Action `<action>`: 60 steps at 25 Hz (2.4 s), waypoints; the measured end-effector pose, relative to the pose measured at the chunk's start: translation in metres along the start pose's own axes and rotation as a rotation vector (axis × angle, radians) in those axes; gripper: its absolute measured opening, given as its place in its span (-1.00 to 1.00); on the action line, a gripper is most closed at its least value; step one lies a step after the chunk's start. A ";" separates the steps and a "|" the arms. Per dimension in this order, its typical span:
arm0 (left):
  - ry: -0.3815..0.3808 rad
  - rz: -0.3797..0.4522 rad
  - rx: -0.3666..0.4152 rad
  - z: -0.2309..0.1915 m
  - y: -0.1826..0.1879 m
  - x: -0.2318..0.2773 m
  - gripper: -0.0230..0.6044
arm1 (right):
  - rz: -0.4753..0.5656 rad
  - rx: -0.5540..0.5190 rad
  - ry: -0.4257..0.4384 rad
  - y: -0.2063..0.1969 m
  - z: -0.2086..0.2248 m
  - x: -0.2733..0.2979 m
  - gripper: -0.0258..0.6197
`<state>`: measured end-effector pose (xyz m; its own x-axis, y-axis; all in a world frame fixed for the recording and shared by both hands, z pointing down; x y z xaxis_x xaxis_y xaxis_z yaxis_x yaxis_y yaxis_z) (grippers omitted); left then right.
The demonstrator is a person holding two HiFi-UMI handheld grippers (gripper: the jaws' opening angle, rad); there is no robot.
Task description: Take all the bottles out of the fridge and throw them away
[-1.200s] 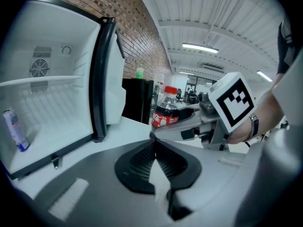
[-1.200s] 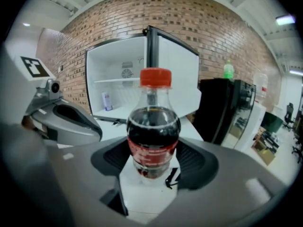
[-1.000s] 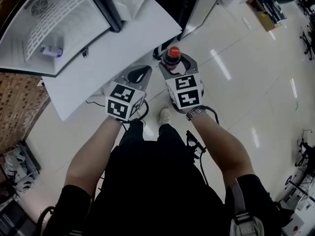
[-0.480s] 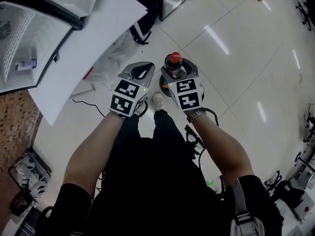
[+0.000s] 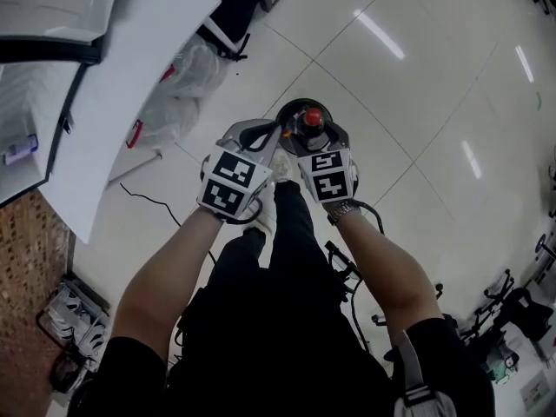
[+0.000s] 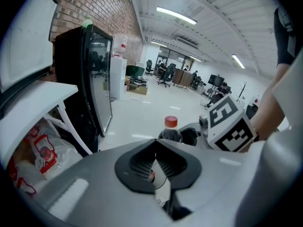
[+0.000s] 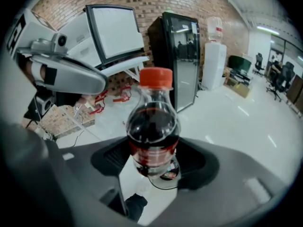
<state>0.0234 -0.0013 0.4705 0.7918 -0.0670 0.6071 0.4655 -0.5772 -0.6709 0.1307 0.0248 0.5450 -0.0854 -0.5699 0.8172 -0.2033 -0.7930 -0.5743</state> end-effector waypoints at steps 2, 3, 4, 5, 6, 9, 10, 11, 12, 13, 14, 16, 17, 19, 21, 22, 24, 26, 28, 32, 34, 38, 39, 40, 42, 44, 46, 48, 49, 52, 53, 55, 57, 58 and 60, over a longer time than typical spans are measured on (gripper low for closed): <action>-0.010 -0.015 -0.010 -0.005 -0.015 0.011 -0.92 | -0.028 0.017 -0.012 -0.016 0.000 0.013 0.02; -0.019 -0.022 -0.019 -0.006 -0.023 0.016 -0.92 | -0.040 0.026 -0.018 -0.023 -0.001 0.020 0.02; -0.032 -0.031 -0.030 -0.007 -0.030 0.022 -0.92 | -0.052 0.035 -0.023 -0.031 -0.001 0.026 0.02; -0.046 -0.041 -0.042 -0.008 -0.038 0.027 -0.92 | -0.064 0.044 -0.028 -0.039 -0.001 0.033 0.02; -0.056 -0.051 -0.054 -0.009 -0.046 0.032 -0.92 | -0.077 0.052 -0.034 -0.047 -0.002 0.039 0.02; -0.066 -0.076 -0.075 -0.014 -0.068 0.046 -0.92 | -0.116 0.074 -0.048 -0.070 -0.002 0.059 0.02; -0.072 -0.083 -0.079 -0.015 -0.074 0.050 -0.92 | -0.129 0.080 -0.051 -0.077 -0.002 0.065 0.02; -0.080 -0.091 -0.084 -0.014 -0.079 0.053 -0.92 | -0.141 0.084 -0.052 -0.084 -0.003 0.071 0.02; -0.088 -0.098 -0.090 -0.012 -0.083 0.056 -0.92 | -0.153 0.086 -0.052 -0.091 -0.004 0.076 0.02; -0.093 -0.105 -0.095 -0.011 -0.088 0.058 -0.92 | -0.165 0.086 -0.051 -0.096 -0.004 0.081 0.02; -0.095 -0.108 -0.098 -0.011 -0.092 0.059 -0.92 | -0.177 0.087 -0.049 -0.102 -0.005 0.085 0.02; -0.089 -0.111 -0.100 -0.013 -0.100 0.062 -0.92 | -0.203 0.096 -0.047 -0.111 -0.007 0.094 0.02; -0.089 -0.115 -0.103 -0.013 -0.103 0.062 -0.92 | -0.215 0.097 -0.047 -0.115 -0.008 0.098 0.02; -0.096 -0.128 -0.115 -0.014 -0.106 0.062 -0.92 | -0.242 0.083 -0.050 -0.122 -0.008 0.107 0.03; -0.096 -0.133 -0.121 -0.015 -0.108 0.062 -0.92 | -0.263 0.062 -0.057 -0.124 -0.007 0.113 0.04; -0.093 -0.131 -0.122 -0.016 -0.109 0.061 -0.92 | -0.267 0.058 -0.057 -0.124 -0.007 0.114 0.04; -0.080 -0.121 -0.117 -0.019 -0.112 0.060 -0.92 | -0.263 0.059 -0.052 -0.121 -0.008 0.113 0.04; -0.073 -0.117 -0.116 -0.020 -0.113 0.059 -0.92 | -0.262 0.062 -0.041 -0.120 -0.011 0.111 0.04; -0.076 -0.119 -0.122 -0.020 -0.113 0.058 -0.92 | -0.266 0.062 -0.029 -0.121 -0.016 0.108 0.04; -0.072 -0.108 -0.124 -0.019 -0.110 0.055 -0.92 | -0.269 0.074 -0.007 -0.124 -0.023 0.102 0.04; -0.073 -0.107 -0.129 -0.017 -0.106 0.051 -0.92 | -0.271 0.068 0.003 -0.122 -0.026 0.096 0.04; -0.048 -0.092 -0.128 -0.015 -0.096 0.040 -0.92 | -0.252 0.077 0.017 -0.108 -0.027 0.085 0.04; -0.038 -0.085 -0.127 -0.014 -0.092 0.036 -0.92 | -0.244 0.073 0.022 -0.103 -0.027 0.081 0.04; -0.026 -0.077 -0.126 -0.013 -0.089 0.032 -0.92 | -0.235 0.066 0.027 -0.096 -0.027 0.077 0.04; -0.002 -0.062 -0.125 -0.011 -0.084 0.022 -0.92 | -0.213 0.047 0.038 -0.083 -0.029 0.070 0.04; 0.017 -0.046 -0.128 -0.010 -0.078 0.012 -0.92 | -0.189 0.031 0.047 -0.067 -0.030 0.063 0.04; 0.030 -0.030 -0.133 -0.008 -0.070 0.001 -0.92 | -0.158 0.017 0.054 -0.050 -0.032 0.056 0.04; 0.051 -0.013 -0.133 -0.007 -0.063 -0.010 -0.92 | -0.126 0.006 0.063 -0.033 -0.034 0.047 0.04; 0.067 -0.003 -0.132 -0.008 -0.060 -0.016 -0.92 | -0.110 0.001 0.069 -0.025 -0.035 0.042 0.04; 0.124 0.035 -0.128 -0.011 -0.049 -0.036 -0.92 | -0.055 -0.021 0.095 0.000 -0.040 0.027 0.04; 0.145 0.050 -0.129 -0.012 -0.046 -0.043 -0.92 | -0.035 -0.034 0.106 0.009 -0.043 0.023 0.04; 0.184 0.079 -0.138 -0.013 -0.040 -0.059 -0.92 | 0.006 -0.068 0.129 0.025 -0.049 0.011 0.04; 0.221 0.109 -0.149 -0.011 -0.034 -0.077 -0.92 | 0.046 -0.105 0.154 0.041 -0.057 -0.003 0.01; 0.240 0.124 -0.154 -0.009 -0.032 -0.087 -0.92 | 0.065 -0.121 0.167 0.048 -0.062 -0.010 0.01; 0.284 0.163 -0.162 -0.008 -0.027 -0.109 -0.92 | 0.105 -0.152 0.197 0.065 -0.074 -0.022 -0.02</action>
<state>-0.0785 0.0150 0.4255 0.6983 -0.3796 0.6069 0.2550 -0.6602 -0.7064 0.0468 0.0016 0.4928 -0.2986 -0.5830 0.7556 -0.3259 -0.6818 -0.6549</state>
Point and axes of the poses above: the fingertips, and each gripper's own axes: x forward along the fingers, z to its right, y out of its top, the point moved 6 cm from there along -x, backward along the fingers, and after that the axes turned 15 degrees about -y, right-handed, at the moved point
